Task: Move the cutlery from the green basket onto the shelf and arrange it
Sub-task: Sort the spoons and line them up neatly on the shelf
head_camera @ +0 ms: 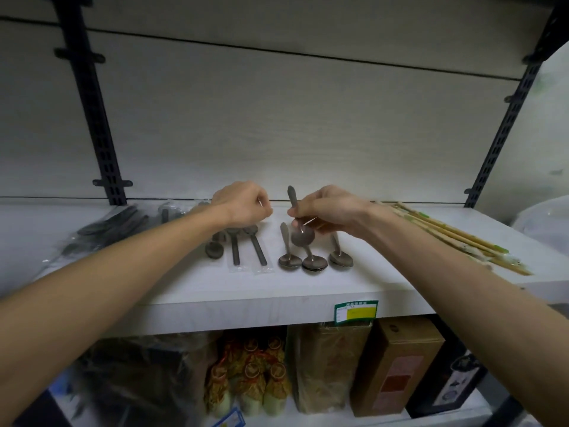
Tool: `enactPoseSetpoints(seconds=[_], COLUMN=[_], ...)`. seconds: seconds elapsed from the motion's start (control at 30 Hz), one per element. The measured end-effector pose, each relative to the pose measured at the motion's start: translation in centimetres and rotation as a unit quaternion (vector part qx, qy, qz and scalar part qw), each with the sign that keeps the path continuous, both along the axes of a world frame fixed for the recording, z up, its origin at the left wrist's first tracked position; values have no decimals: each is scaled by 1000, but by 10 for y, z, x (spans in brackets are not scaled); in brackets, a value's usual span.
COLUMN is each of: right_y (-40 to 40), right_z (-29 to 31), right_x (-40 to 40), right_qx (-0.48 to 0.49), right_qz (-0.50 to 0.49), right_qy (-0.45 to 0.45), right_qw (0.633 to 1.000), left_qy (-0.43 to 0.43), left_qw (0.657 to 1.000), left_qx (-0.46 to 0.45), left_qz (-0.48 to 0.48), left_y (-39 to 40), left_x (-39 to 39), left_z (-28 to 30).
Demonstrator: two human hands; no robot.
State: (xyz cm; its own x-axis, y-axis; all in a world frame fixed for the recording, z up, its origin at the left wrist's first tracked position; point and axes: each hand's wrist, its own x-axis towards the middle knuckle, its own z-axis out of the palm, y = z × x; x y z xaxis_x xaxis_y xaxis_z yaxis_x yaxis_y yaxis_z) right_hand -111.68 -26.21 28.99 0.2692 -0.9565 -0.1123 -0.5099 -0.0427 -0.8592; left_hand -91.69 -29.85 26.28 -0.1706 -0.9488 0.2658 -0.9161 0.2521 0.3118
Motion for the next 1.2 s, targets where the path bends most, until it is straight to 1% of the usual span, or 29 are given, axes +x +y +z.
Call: enactPoseSetpoints(seconds=[0.07, 0.2, 0.63, 0.7, 0.8, 1.0, 1.2], right_y=[0, 2, -4, -4, -7, -9, -4], right_z=[-4, -8, -14, -13, -12, -15, -19], right_x=[5, 14, 26, 29, 32, 34, 33], right_qx=[5, 20, 12, 1, -25, -20, -91], right_qz=[0, -6, -56, -62, -72, -65, -62], right_qy=[6, 58, 108, 115, 150, 191, 275], right_qw=[1000, 998, 993, 991, 986, 979, 955], left_qy=[-5, -6, 12, 14, 12, 16, 17], left_qw=[1000, 1000, 1000, 1000, 1000, 1000, 1000], left_qx=[0, 0, 15, 15, 9, 11, 13], left_qz=[5, 15, -17, -20, -19, -18, -10], left_y=[1, 1, 0, 1, 4, 7, 11], left_x=[6, 11, 15, 15, 17, 22, 24], left_z=[-2, -6, -11, -11, -9, -7, -6])
